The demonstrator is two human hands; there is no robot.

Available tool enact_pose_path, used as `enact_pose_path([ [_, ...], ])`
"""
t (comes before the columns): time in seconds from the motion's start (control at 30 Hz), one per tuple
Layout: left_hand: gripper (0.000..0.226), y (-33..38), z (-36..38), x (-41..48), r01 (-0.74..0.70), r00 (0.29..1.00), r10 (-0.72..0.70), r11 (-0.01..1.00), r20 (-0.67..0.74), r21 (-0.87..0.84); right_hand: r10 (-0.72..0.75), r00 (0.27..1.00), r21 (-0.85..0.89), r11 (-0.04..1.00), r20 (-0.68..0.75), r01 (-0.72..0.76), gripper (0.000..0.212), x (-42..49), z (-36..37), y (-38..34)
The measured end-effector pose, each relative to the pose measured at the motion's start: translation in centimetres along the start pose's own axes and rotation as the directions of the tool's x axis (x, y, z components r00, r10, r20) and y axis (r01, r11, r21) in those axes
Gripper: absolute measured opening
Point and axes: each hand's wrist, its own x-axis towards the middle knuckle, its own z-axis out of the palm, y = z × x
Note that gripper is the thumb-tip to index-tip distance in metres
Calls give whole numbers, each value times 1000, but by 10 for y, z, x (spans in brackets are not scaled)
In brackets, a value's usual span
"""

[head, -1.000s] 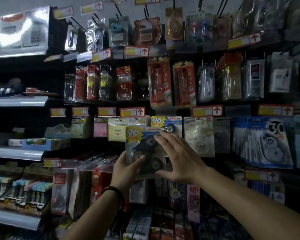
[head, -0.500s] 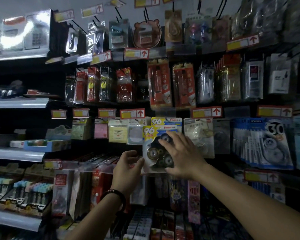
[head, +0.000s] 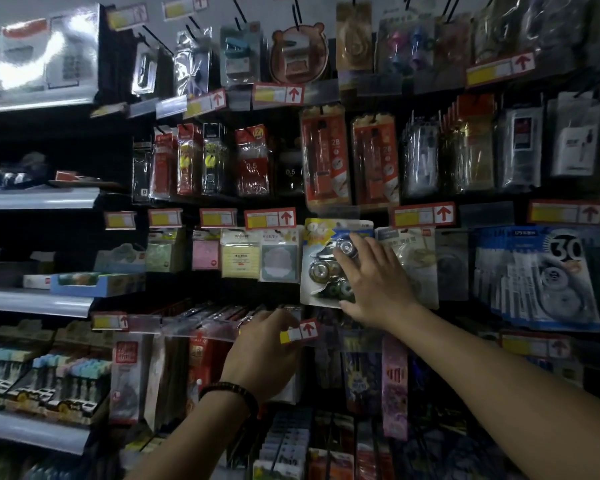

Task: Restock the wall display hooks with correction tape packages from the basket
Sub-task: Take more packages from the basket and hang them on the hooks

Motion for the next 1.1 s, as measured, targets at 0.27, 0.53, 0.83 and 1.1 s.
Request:
enact_pose_path([
  [0.27, 25, -1, 8, -8, -49, 999, 49, 999, 9, 24, -22, 990, -108, 993, 136, 37, 106, 14, 1, 6],
  [0.53, 24, -2, 12, -16, -55, 998, 54, 998, 42, 36, 40, 980, -208, 978, 195, 1, 99, 26, 9, -5],
  [0.83, 24, -1, 10, -48, -24, 992, 14, 997, 128, 76, 9, 989, -77, 997, 149, 2, 56, -7, -4, -19],
  [1.1, 21, -7, 43, -146, 0, 941, -49, 990, 336, 144, -89, 994, 282, 954, -69, 105, 39, -146, 3, -47],
])
